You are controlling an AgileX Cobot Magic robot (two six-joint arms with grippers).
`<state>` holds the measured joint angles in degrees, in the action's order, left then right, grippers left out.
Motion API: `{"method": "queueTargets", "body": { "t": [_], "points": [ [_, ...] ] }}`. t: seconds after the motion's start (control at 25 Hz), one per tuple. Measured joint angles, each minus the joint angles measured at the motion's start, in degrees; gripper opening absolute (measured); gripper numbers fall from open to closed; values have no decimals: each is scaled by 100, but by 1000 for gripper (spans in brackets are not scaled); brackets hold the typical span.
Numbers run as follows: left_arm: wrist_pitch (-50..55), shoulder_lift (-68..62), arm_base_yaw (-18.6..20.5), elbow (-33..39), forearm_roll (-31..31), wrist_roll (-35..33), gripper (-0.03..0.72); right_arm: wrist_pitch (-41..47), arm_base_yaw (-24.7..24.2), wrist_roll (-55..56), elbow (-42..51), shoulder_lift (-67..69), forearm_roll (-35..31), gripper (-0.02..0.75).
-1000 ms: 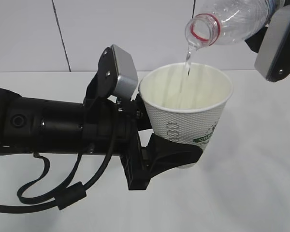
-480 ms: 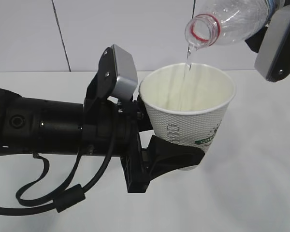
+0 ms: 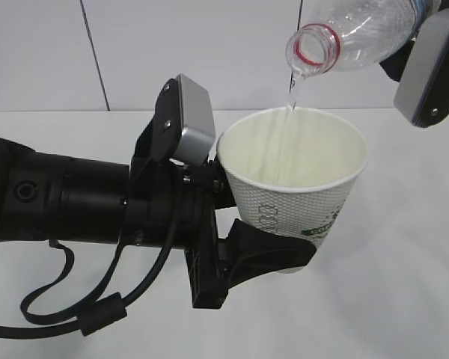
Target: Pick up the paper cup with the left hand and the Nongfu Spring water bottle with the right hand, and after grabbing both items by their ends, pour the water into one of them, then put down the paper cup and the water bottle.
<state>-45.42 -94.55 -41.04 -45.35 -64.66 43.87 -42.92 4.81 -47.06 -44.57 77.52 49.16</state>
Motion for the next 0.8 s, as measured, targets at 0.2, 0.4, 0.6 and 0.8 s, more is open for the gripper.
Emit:
{"method": "queueTargets", "body": {
  "t": [0.2,0.4,0.6,0.8],
  "points": [
    [-4,0,0,0,-4,0,513,0,0,-44,0,0,6,493],
    [-4,0,0,0,-4,0,512,-28,0,-44,0,0,6,493],
    [-4,0,0,0,-4,0,512,-34,0,-44,0,0,6,493],
    [-4,0,0,0,-4,0,512,-43,0,-44,0,-10,6,493]
  ]
}}
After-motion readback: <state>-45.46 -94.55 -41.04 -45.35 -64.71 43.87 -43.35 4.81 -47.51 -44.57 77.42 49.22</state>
